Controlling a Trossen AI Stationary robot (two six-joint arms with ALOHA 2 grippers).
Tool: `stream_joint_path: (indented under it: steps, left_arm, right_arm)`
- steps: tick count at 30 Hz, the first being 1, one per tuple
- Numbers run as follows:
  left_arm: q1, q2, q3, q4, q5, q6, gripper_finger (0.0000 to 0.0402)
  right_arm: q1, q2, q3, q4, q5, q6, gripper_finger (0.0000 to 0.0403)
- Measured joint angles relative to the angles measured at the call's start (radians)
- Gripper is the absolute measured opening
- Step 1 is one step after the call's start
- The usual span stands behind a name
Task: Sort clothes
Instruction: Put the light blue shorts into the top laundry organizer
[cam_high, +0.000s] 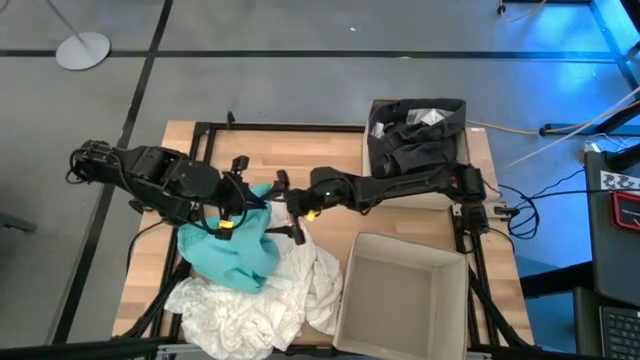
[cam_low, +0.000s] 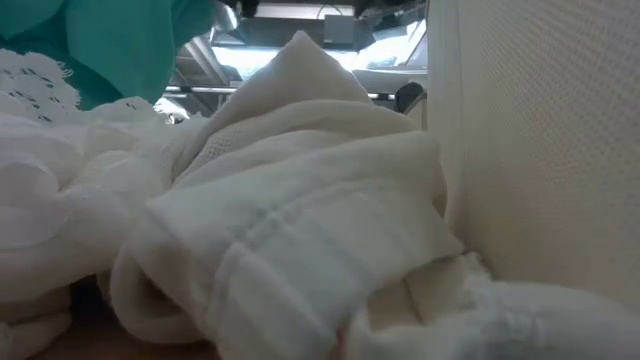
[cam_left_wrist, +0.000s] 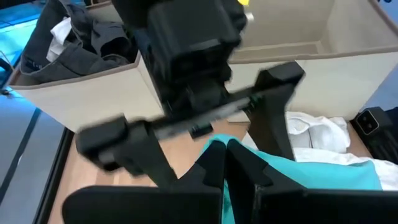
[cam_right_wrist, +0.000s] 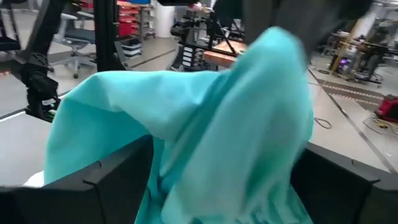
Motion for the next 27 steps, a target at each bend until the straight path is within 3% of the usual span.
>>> stream_joint_path:
  steps: [6, 10, 15, 23, 27]
  left_arm:
    - [0.000, 0.007, -0.002, -0.002, 0.002, 0.010, 0.0000]
    - [-0.001, 0.019, -0.002, -0.001, 0.005, 0.010, 0.0000]
    - [-0.001, 0.026, -0.002, -0.004, 0.008, -0.001, 0.0000]
    - [-0.001, 0.025, -0.002, 0.001, -0.002, -0.026, 0.0012]
    - [-0.001, 0.016, -0.001, 0.004, 0.000, -0.066, 0.0044]
  right_arm:
    - [0.008, 0.100, 0.104, 0.022, -0.022, 0.030, 0.0352]
    - [0.021, 0.151, 0.163, 0.030, -0.022, 0.029, 0.0326]
    - [0.026, 0.188, 0.188, 0.044, -0.007, 0.028, 0.0236]
    - [0.024, 0.186, 0.187, -0.005, 0.105, 0.021, 0.0021]
    - [0.024, 0.178, 0.186, -0.018, 0.110, 0.002, 0.0029]
